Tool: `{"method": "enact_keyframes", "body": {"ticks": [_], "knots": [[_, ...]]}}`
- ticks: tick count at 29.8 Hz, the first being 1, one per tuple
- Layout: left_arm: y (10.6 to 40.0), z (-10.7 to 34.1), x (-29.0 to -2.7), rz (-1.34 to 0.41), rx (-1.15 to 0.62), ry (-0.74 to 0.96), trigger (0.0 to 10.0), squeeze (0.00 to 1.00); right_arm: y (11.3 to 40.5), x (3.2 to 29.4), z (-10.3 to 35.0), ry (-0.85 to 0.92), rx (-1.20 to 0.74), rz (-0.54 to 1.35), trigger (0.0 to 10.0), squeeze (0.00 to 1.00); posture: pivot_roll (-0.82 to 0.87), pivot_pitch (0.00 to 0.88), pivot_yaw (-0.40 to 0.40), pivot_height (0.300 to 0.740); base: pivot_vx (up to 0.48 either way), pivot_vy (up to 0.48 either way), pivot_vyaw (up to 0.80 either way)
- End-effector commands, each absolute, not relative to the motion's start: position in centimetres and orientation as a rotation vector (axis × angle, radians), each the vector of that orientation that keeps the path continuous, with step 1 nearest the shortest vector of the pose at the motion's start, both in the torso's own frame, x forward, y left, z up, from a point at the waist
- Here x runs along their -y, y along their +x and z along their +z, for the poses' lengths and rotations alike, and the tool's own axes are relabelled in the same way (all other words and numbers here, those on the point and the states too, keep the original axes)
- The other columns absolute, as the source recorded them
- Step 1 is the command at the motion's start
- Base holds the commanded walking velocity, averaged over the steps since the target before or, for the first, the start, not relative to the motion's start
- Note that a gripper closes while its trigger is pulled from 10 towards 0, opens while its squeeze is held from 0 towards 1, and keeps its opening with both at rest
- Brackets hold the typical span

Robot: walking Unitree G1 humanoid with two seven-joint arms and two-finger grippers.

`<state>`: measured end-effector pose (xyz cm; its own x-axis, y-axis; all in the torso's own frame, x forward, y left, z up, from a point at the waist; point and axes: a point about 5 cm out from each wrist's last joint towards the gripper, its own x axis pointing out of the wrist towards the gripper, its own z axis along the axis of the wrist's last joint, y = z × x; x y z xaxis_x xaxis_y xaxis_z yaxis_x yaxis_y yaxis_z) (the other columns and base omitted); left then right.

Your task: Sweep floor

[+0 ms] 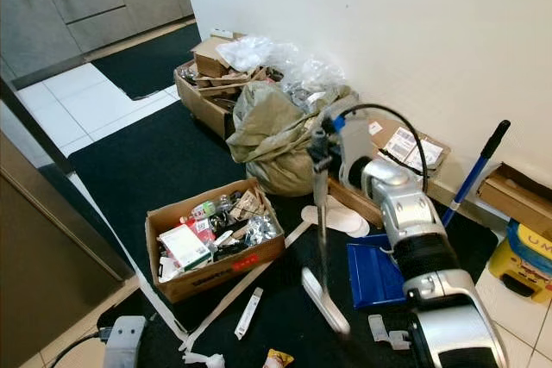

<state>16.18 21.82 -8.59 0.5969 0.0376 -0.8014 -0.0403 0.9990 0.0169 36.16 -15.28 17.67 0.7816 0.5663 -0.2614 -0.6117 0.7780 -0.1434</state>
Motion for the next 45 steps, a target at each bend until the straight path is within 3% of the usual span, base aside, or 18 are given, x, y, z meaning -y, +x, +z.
{"method": "enact_keyframes", "body": {"ticks": [1,16,45], "knots": [[15.5,-8.9,-21.8,0.037,-0.964,0.004,10.0,0.0,35.4,13.5,18.4,-0.229,-0.166,0.736,10.0,0.0,-0.04,0.06,0.051,0.74,0.0,0.0,0.0],[15.3,-9.0,-22.1,0.016,-0.986,0.029,10.0,0.0,34.6,12.2,18.7,-0.147,-0.153,0.76,10.0,0.0,-0.04,0.043,0.059,0.74,-0.118,0.0,0.0],[15.0,-9.2,-21.5,0.011,-0.994,0.026,10.0,0.0,31.3,7.1,17.5,-0.026,-0.209,1.053,10.0,0.0,-0.05,0.063,0.042,0.74,-0.22,0.0,0.0]]}}
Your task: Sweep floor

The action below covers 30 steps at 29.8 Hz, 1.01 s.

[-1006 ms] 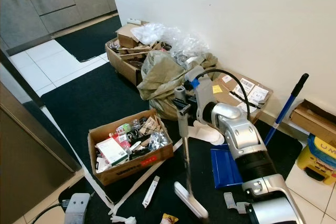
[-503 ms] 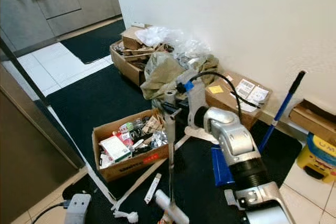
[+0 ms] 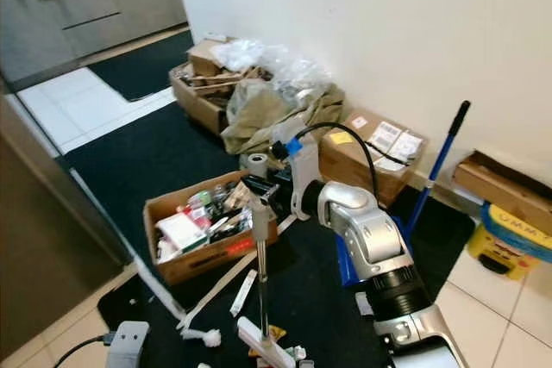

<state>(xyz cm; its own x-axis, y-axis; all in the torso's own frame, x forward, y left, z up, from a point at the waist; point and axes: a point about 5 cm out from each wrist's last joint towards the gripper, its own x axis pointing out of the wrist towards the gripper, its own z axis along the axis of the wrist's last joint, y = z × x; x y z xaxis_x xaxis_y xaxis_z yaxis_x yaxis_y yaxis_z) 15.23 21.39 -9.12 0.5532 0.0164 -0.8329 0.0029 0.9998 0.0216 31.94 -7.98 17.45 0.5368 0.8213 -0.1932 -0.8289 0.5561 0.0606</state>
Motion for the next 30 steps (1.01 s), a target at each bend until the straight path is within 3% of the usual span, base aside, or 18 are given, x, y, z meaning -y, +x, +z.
{"method": "enact_keyframes", "body": {"ticks": [1,9,17,23,30], "knots": [[15.0,-9.2,-21.5,0.011,-0.994,0.026,10.0,0.0,31.3,7.1,17.5,-0.026,-0.209,1.053,10.0,0.0,-0.05,0.063,0.042,0.74,0.0,0.0,0.0],[14.1,-9.6,-21.1,0.001,-1.005,0.021,10.0,0.0,30.7,5.7,16.1,-0.023,-0.224,1.125,10.0,0.0,-0.05,0.094,0.03,0.74,0.0,0.0,0.0],[12.3,-10.1,-21.4,0.008,-1.032,0.016,10.0,0.0,29.9,5.7,13.0,-0.162,-0.345,1.206,10.0,0.0,-0.02,0.158,0.018,0.74,0.0,0.0,0.0],[11.0,-10.3,-21.7,0.006,-1.047,0.024,10.0,0.0,28.8,5.1,12.1,-0.211,-0.278,1.314,10.0,0.0,0.01,0.219,0.025,0.74,0.0,0.0,0.0],[10.1,-10.4,-22.1,-0.001,-1.05,0.041,10.0,0.0,29.0,4.8,12.5,-0.228,-0.151,1.283,10.0,0.0,0.03,0.272,0.037,0.74,0.0,0.0,0.0]]}}
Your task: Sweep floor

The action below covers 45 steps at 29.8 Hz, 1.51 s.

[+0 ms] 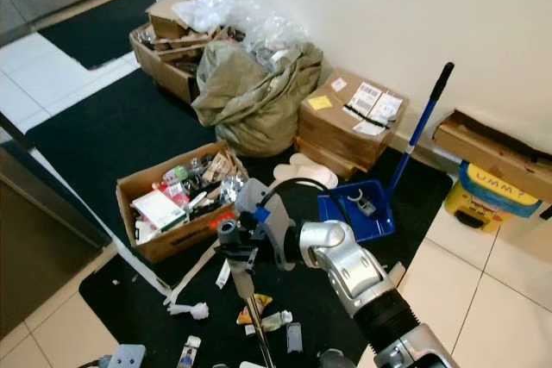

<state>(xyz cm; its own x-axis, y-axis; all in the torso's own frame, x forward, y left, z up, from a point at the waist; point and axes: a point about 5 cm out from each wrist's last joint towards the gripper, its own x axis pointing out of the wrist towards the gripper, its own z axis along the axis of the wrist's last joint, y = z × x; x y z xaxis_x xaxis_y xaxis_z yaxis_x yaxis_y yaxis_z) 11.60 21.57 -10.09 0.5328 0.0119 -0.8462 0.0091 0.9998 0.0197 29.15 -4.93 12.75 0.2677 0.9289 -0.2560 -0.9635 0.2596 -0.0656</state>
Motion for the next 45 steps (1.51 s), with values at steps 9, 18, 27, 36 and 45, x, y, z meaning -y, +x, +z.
{"method": "enact_keyframes", "body": {"ticks": [9,18,27,36,45], "knots": [[9.6,-9.9,-24.0,-0.01,-1.023,0.072,10.0,0.0,31.8,4.8,14.9,-0.405,0.216,1.009,10.0,0.0,0.06,0.305,0.058,0.74,0.0,0.0,0.0],[10.6,-9.4,-24.6,-0.02,-0.984,0.085,10.0,0.0,34.3,5.9,18.0,-0.485,0.399,0.77,10.0,0.0,0.07,0.28,0.067,0.74,0.0,0.0,0.0],[11.2,-9.2,-24.6,-0.034,-0.961,0.086,10.0,0.0,35.4,6.8,19.2,-0.494,0.447,0.698,10.0,0.0,0.06,0.264,0.067,0.74,0.0,0.0,0.0],[11.5,-9.1,-24.5,-0.03,-0.956,0.079,10.0,0.0,36.3,7.2,19.2,-0.528,0.433,0.637,10.0,0.0,0.06,0.246,0.063,0.74,0.0,0.0,0.0],[11.6,-9.5,-23.7,-0.018,-0.992,0.058,10.0,0.0,37.9,9.0,20.3,-0.437,0.368,0.513,10.0,0.0,0.04,0.193,0.044,0.74,0.0,0.0,0.0]]}}
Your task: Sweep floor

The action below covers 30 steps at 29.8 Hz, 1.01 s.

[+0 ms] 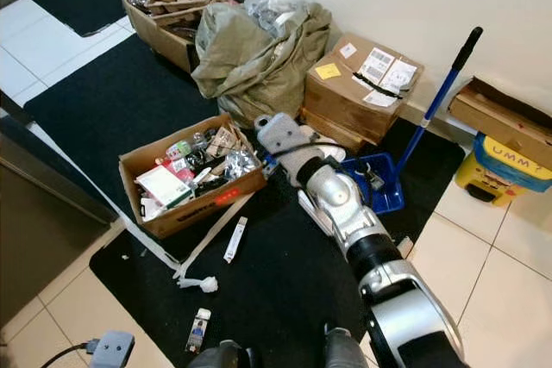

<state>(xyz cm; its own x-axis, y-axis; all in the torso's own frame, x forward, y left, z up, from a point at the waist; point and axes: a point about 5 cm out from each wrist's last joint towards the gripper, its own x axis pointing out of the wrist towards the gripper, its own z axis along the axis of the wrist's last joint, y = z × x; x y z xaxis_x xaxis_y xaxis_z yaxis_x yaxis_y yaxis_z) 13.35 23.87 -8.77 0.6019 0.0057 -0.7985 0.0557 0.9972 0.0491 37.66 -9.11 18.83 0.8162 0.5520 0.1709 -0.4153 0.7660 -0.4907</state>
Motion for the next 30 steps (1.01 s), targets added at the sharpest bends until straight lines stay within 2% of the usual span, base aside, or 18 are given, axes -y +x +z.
{"method": "enact_keyframes", "body": {"ticks": [1,2,5,8,9,10,11,14,22,30], "knots": [[11.6,-9.6,-23.6,-0.012,-0.997,0.055,10.0,0.0,38.2,9.5,20.8,-0.386,0.358,0.472,10.0,0.0,0.03,0.178,0.04,0.74,0.0,0.0,0.0],[11.7,-9.6,-23.4,-0.008,-1.001,0.052,10.0,0.0,38.6,9.9,21.4,-0.325,0.348,0.424,10.0,0.0,0.03,0.163,0.039,0.74,0.0,0.0,0.0],[11.7,-9.7,-23.3,-0.005,-1.004,0.05,10.0,0.0,38.9,10.3,21.7,-0.284,0.341,0.393,10.0,0.0,0.03,0.163,0.039,0.74,0.0,0.0,0.0],[11.9,-9.7,-22.9,-0.001,-1.006,0.047,10.0,0.0,39.4,11.1,22.3,-0.099,0.294,0.321,10.0,0.0,0.02,0.133,0.037,0.74,0.0,0.0,0.0],[11.9,-9.7,-22.9,-0.001,-1.006,0.047,10.0,0.0,39.4,11.1,22.3,-0.099,0.294,0.321,10.0,0.0,0.02,0.133,0.037,0.74,0.0,0.0,0.0],[12.1,-9.7,-22.6,0.001,-1.004,0.044,10.0,0.0,39.5,11.3,22.2,0.002,0.266,0.301,10.0,0.0,0.01,0.113,0.035,0.74,0.0,0.0,0.0],[12.1,-9.7,-22.6,0.001,-1.004,0.044,10.0,0.0,39.5,11.3,22.2,0.002,0.266,0.301,10.0,0.0,0.01,0.113,0.035,0.74,0.0,0.0,0.0],[13.6,-9.6,-21.5,0.02,-0.981,0.027,10.0,0.0,39.2,11.5,21.4,0.149,0.238,0.291,10.0,0.0,-0.02,0.065,0.031,0.74,0.0,0.0,0.0],[16.6,-8.4,-21.8,0.03,-0.927,0.023,10.0,0.0,39.0,12.5,21.1,0.152,0.256,0.248,10.0,0.0,-0.03,0.028,0.028,0.74,0.0,0.0,0.0],[17.4,-8.1,-21.6,0.013,-0.907,0.015,10.0,0.0,38.9,14.0,20.4,0.131,0.228,0.191,10.0,0.0,-0.03,0.002,0.027,0.74,0.0,0.0,-0.15]]}}
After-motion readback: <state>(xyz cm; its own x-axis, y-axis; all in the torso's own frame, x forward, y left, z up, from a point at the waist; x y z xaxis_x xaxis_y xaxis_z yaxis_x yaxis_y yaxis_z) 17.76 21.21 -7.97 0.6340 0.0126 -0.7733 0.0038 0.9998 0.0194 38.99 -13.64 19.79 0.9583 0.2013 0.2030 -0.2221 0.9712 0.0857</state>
